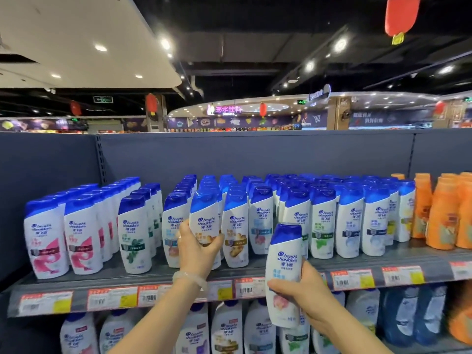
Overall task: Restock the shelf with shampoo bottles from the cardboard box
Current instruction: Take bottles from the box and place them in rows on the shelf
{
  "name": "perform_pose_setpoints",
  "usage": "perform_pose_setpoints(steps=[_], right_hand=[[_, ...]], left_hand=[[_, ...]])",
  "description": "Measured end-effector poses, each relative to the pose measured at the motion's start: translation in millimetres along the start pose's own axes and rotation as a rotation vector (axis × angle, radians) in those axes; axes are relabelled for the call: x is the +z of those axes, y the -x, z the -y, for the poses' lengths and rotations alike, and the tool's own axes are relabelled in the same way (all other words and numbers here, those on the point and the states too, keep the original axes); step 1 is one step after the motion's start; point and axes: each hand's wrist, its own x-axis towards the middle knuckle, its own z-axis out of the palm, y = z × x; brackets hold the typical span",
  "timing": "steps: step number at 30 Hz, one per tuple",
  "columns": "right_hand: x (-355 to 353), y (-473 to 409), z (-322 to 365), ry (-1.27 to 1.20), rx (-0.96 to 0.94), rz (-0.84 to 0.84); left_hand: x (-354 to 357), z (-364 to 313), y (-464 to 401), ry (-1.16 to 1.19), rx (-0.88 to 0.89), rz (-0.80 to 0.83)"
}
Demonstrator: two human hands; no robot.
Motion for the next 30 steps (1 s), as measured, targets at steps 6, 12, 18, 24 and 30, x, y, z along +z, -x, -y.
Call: perform_pose_setpoints(steps=[6, 12, 18, 24, 30], right_hand=[[2.5, -6.7, -3.1, -0.016, 0.001, -0.003], [4.5, -8.4, -3.6, -0.023, -0.009, -0.007], [5.0, -10.0, -5.4, -0.020, -0.012, -0.002], [9.2, -11.4, -11.8, -0.021, -0.001, 0.007], [9.9, -13.9, -13.2, -0.016, -0.001, 0.007]], left_hand=[[11.5, 10.7, -2.5, -0.012, 0.021, 0.013], [16.9, 16.6, -4.3, -0.045, 0.006, 0.005], [20.7, 17.3, -1.4, -0.106, 0.004, -0.029], [20.2, 17.4, 6.6, -0.381, -0.019, -0.102], [14.8, 24.5, 20.6, -0.322, -0.035, -0.158]])
